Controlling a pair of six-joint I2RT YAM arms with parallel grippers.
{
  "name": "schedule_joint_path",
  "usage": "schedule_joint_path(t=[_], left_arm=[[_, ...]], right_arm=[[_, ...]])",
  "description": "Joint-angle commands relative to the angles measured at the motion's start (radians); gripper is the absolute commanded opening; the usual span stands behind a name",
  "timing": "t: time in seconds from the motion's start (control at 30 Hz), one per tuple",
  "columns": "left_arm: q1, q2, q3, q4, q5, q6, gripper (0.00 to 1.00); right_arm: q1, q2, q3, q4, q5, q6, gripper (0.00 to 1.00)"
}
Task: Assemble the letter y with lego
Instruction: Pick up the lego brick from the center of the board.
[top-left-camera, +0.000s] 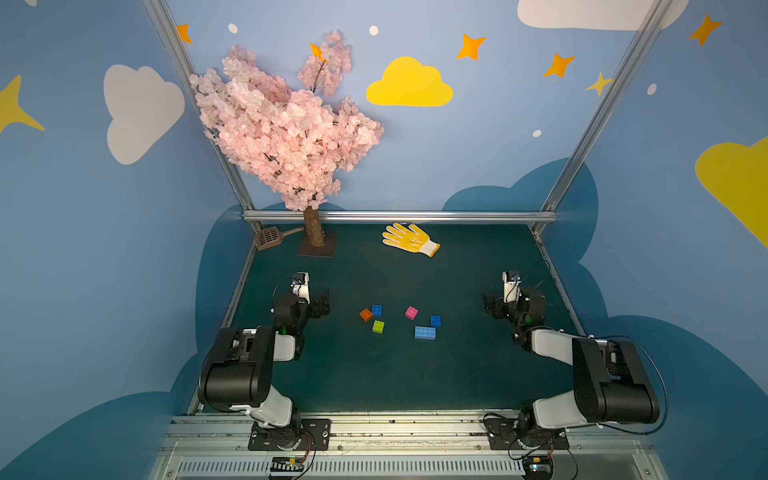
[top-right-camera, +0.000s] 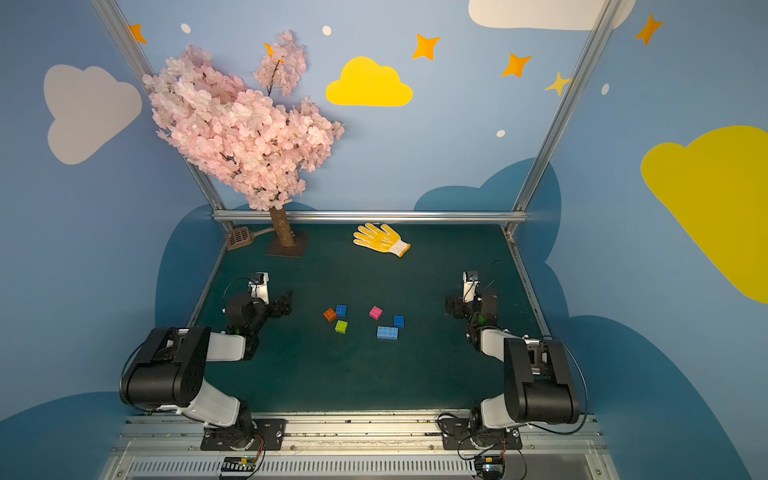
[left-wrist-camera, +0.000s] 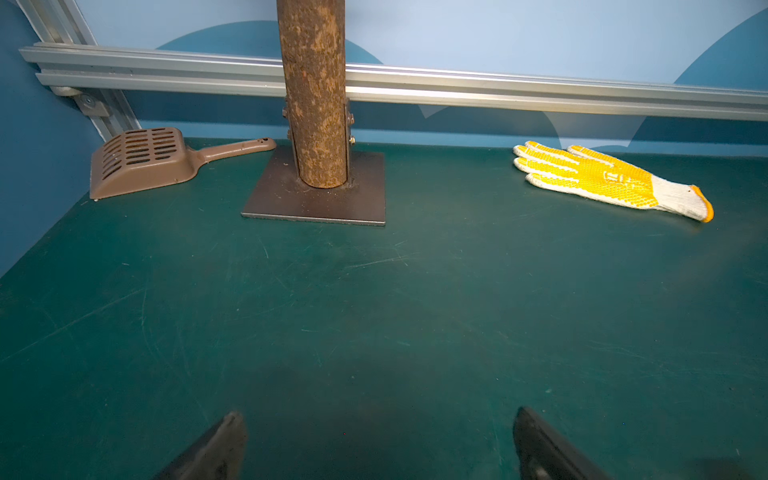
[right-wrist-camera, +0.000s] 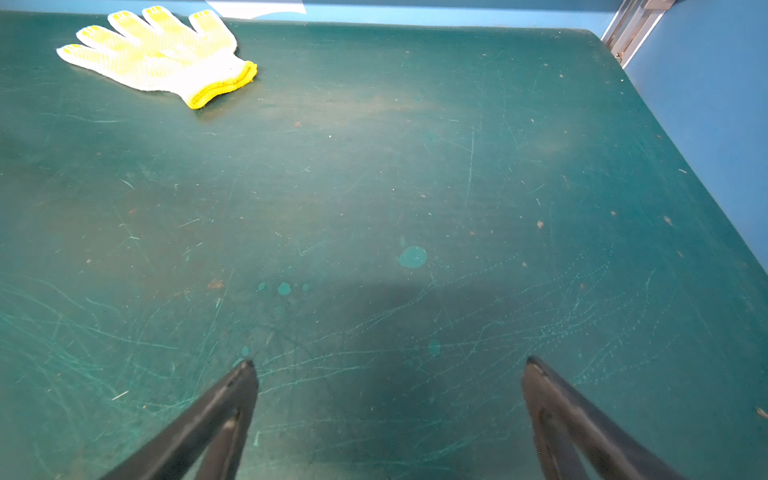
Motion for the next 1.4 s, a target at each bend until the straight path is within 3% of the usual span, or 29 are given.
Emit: schedule_joint_path(t=[0.0,0.27,0.37,0.47,0.53,0.73,0.93,1.1,1.2,1.37], left_arm=[[0.006,0.005,0.014,-0.008,0.014,0.013,1.00],[0.010,0.006,0.014,-0.011,0.018,0.011,1.00],[-0.002,-0.021,0.008,-0.013,-0.089,-0.016,1.00],[-0.020,-0.141,0.053,-0.194,-0.203,-0.028,1.00],[-0.028,-0.210,0.109,-0.333,-0.247,-0.033,1.00],[-0.068,-0.318,0.304,-0.630,-0.264,-0.064,1.00],[-0.095,-0.281,0.567,-1.041,-0.082,-0.105,1.00],[-0.094,-0.095,0.845,-1.454,0.160,-0.115,1.00],[-0.095,0.007,0.954,-1.576,0.275,-0.123,1.00],[-0.086,0.036,0.997,-1.573,0.384,-0.150,1.00]], right_arm=[[0.001,0.013,0.020,0.025,0.000,0.010,0.98],[-0.002,0.012,0.020,0.026,-0.009,0.011,0.96],[-0.004,0.000,0.021,0.033,0.008,0.018,0.95],[-0.004,-0.046,0.068,-0.076,0.073,0.072,0.95],[0.001,-0.078,0.122,-0.209,0.049,0.043,0.94],[0.070,-0.142,0.271,-0.431,0.120,0.086,0.89],[0.193,-0.131,0.410,-0.599,0.114,0.164,0.88],[0.335,-0.063,0.544,-0.736,0.117,0.212,0.89],[0.412,-0.009,0.612,-0.799,0.145,0.242,0.94],[0.512,0.124,0.761,-0.936,0.206,0.313,0.98]])
